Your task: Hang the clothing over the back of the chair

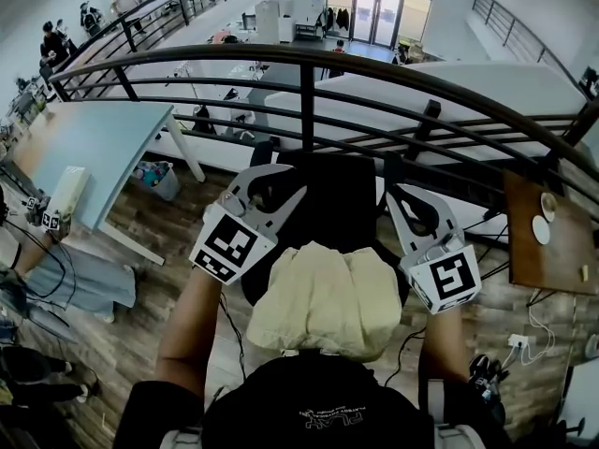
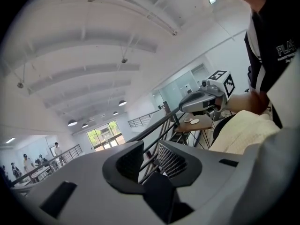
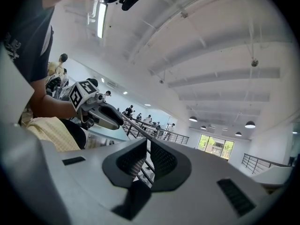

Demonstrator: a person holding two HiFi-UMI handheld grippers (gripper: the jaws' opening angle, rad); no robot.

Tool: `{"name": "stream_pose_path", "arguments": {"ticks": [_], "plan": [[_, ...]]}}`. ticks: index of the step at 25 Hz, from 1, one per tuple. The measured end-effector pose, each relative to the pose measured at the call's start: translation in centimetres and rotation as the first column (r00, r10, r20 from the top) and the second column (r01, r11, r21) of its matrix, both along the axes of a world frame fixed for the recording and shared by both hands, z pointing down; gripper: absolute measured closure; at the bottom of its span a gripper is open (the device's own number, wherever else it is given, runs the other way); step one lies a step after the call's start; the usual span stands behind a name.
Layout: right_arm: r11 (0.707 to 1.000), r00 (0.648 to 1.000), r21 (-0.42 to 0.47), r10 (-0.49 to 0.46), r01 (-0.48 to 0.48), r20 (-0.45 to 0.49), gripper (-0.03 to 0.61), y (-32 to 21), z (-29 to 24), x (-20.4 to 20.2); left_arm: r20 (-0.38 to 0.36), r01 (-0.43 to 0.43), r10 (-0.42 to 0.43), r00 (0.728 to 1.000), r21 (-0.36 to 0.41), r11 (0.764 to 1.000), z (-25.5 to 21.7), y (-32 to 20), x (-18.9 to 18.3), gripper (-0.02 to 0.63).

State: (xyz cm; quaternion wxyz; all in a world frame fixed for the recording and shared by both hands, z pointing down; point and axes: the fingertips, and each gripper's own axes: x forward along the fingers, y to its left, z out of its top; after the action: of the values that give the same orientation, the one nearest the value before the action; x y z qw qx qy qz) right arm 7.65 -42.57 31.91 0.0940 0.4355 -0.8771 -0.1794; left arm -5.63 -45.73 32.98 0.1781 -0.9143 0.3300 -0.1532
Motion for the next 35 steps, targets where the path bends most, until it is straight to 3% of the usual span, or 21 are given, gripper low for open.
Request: {"name": "stream_pose_path", "arguments": {"ticks": [9, 14, 20, 35], "plan": [[0.999, 0.998, 0.009, -0.040, 0.040, 0.042, 0.551, 1.1, -1.6, -0.5, -0.028, 0.031, -0.029, 0.999, 0.049, 0.998, -2.0, 0.8, -0.2, 0.511], [0.999, 0.998, 0.020, -0.045, 0.044, 0.052, 0.551, 1.5, -2.2, -0.9, -0.096, 0.074, -0.070, 0.993, 0.043, 0.996, -2.9, 0.9, -0.9, 0.549], [0.998, 0.990, 0.042, -0.046, 0.041, 0.135, 0.552, 2.2, -2.7, -0.6, -0.100, 0.069, -0.063, 0.993, 0.061, 0.996, -3.1, 1.8, -0.4, 0.585], [0.996, 0.992, 0.079, -0.040, 0.030, 0.119, 0.560, 2.7, -3.2, -0.7, -0.141, 0.088, -0.072, 0.987, 0.111, 0.990, -4.2, 2.9, -0.6, 0.601]]}}
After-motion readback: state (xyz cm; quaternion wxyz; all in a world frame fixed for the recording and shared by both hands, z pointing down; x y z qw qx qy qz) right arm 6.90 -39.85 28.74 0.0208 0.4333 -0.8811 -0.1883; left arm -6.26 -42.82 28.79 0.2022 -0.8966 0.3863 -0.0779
